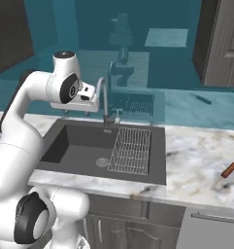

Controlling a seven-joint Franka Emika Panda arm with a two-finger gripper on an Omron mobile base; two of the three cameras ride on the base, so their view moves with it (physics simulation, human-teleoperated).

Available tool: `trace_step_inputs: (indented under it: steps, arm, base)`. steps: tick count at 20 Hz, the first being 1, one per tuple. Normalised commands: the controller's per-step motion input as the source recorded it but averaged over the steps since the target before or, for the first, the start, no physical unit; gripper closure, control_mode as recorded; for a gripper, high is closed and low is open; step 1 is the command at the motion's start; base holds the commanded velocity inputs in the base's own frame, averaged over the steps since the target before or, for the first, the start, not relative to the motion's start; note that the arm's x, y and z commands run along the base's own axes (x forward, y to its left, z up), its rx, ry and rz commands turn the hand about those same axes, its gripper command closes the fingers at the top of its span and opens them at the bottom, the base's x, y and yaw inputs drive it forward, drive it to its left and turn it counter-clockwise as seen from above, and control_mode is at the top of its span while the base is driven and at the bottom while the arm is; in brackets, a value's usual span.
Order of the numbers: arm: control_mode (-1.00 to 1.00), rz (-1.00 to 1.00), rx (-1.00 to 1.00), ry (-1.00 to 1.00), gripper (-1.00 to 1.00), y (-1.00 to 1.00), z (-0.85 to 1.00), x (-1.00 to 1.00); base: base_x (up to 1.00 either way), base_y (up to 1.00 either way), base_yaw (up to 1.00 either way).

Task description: Store the hot dog in the freezer for long-term storage. Close the freezer door after placing the cooked food.

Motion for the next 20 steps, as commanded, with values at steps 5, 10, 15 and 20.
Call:
trace_step_inputs:
  steps: [5,10,15,20]
  arm:
    - [1.00,0.00,0.00,0.00,-1.00,0.00,0.00,0.00]
    - [1.00,0.00,0.00,0.00,-1.00,0.00,0.00,0.00]
    - [1.00,0.00,0.00,0.00,-1.00,0.00,0.00,0.00]
    - [1.00,0.00,0.00,0.00,-1.00,0.00,0.00,0.00]
  base:
    - [-0.04,-0.55,-0.05]
    - [-0.04,-0.50,-0.05]
    - [-0.05,-0.51,-0.05]
    - [-0.02,-0.51,-0.05]
